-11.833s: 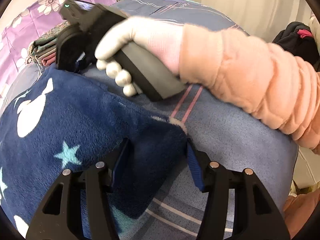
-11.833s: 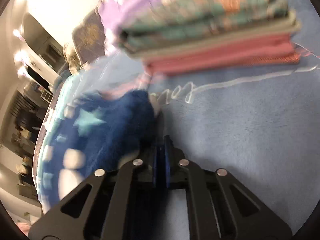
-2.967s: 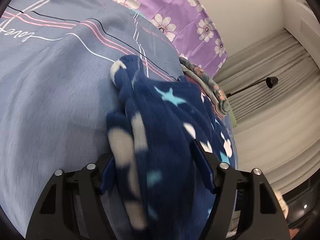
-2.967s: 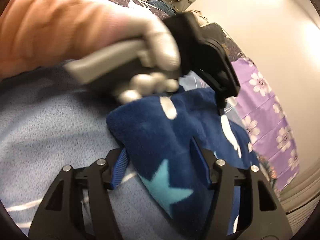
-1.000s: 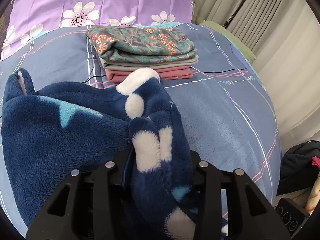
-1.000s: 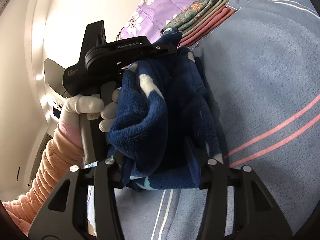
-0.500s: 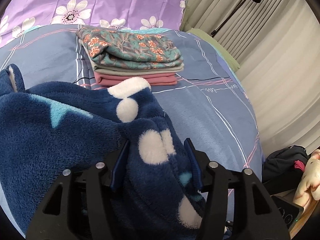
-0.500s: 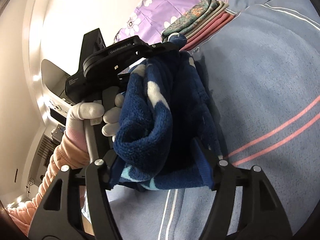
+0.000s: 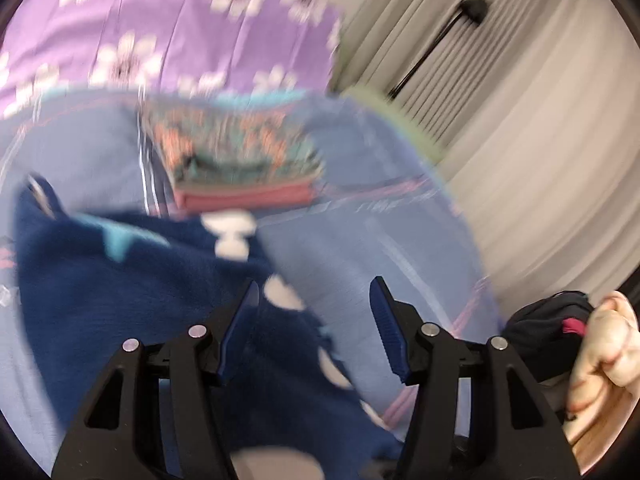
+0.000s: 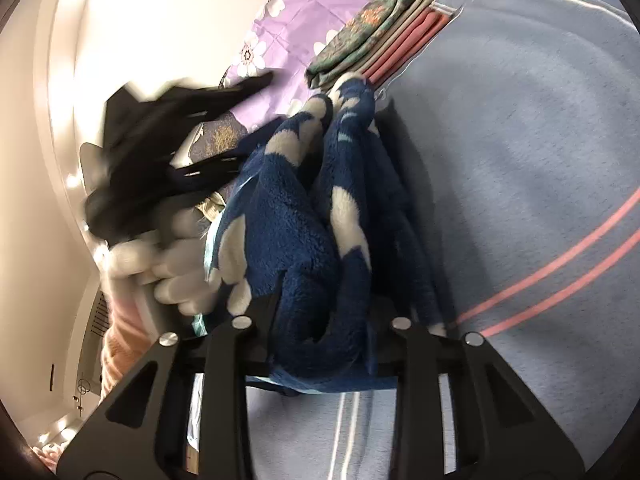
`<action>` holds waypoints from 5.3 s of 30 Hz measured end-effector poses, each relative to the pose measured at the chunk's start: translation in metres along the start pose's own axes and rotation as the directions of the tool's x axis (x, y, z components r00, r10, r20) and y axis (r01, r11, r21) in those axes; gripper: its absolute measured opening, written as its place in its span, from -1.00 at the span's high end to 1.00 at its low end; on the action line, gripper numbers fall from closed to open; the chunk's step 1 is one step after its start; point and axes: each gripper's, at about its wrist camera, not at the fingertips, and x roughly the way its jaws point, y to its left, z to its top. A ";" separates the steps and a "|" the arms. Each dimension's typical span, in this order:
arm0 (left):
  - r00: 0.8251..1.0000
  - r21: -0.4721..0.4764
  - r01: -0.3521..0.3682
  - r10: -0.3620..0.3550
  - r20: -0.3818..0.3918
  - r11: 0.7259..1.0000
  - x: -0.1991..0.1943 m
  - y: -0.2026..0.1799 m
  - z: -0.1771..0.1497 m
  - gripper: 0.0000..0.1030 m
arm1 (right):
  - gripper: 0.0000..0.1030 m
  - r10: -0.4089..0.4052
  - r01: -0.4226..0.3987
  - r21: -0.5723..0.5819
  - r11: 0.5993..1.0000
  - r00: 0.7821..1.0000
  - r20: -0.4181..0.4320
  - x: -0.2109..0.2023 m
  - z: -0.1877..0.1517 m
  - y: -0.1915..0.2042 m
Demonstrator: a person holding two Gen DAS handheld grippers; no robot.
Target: Fold small clothes
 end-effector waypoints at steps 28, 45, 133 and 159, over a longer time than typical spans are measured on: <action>0.888 0.200 -0.454 0.460 0.016 0.869 -0.063 -0.021 -0.191 -0.49 | -0.14 -0.100 0.100 -0.039 0.994 0.995 -0.012 -0.002 -0.007 0.017; 0.769 0.274 -0.619 0.638 0.023 0.736 -0.061 0.001 -0.205 -0.47 | 0.52 -0.096 0.096 -0.015 0.995 0.995 -0.025 0.012 -0.017 -0.011; 0.915 0.218 -0.396 0.403 0.014 0.892 0.006 0.041 -0.043 0.55 | -0.02 -0.351 0.345 -0.501 0.794 0.932 0.087 0.087 0.028 0.065; 0.974 0.095 -0.227 0.227 0.008 0.969 -0.034 0.043 -0.058 0.44 | -0.04 -0.366 0.375 -0.522 0.766 0.922 0.125 0.078 0.017 0.069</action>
